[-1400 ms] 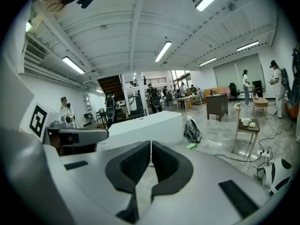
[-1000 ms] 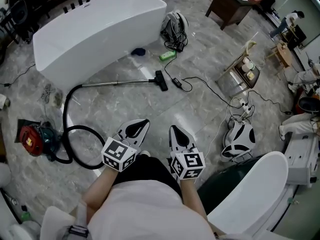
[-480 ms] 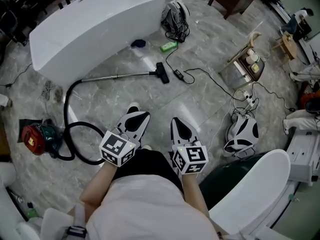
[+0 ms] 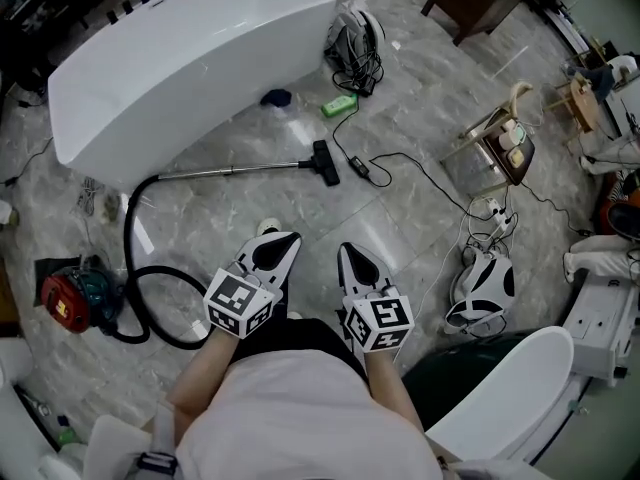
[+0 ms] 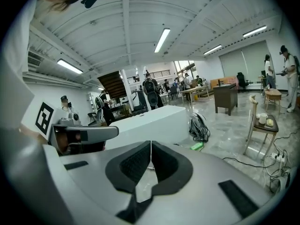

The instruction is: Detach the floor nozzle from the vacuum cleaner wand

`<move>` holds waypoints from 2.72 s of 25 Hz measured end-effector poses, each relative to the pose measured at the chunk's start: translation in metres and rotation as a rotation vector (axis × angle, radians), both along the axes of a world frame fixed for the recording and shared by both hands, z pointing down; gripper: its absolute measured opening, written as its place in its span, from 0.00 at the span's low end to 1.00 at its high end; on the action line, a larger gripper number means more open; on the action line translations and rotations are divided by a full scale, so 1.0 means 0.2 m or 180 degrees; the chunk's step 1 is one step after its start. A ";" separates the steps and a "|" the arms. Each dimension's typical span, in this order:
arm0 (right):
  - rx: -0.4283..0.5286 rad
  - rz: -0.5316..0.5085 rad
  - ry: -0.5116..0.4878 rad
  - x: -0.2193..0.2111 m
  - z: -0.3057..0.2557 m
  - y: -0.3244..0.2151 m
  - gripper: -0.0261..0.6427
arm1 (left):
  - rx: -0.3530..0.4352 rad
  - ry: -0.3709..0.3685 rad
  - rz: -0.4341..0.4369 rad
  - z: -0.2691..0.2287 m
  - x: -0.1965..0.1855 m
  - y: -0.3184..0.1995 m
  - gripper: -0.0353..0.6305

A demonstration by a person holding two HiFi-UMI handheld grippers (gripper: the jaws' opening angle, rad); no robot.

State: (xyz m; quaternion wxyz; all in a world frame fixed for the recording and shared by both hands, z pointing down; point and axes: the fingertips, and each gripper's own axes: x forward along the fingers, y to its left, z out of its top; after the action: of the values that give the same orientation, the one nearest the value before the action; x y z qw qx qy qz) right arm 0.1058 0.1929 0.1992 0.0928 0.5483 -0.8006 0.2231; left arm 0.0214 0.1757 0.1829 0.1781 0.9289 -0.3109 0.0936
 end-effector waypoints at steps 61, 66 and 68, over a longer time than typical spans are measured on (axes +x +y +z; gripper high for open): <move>-0.0429 -0.1515 0.0689 0.19 1.89 -2.29 0.06 | -0.0447 -0.1252 0.0590 2.09 -0.02 -1.96 0.07; -0.0530 -0.1880 0.1156 0.15 2.27 -2.26 0.06 | -0.0518 -0.1437 0.0739 2.43 -0.03 -1.92 0.07; -0.0596 -0.2054 0.1294 0.13 2.41 -2.25 0.06 | -0.0517 -0.1541 0.0759 2.55 -0.03 -1.93 0.07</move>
State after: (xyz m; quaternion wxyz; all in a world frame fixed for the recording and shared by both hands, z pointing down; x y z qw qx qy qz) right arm 0.1315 -0.2572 0.6817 0.3645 0.2907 -0.8733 0.1414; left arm 0.0148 -0.2106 0.6934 0.1603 0.8922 -0.2245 0.3576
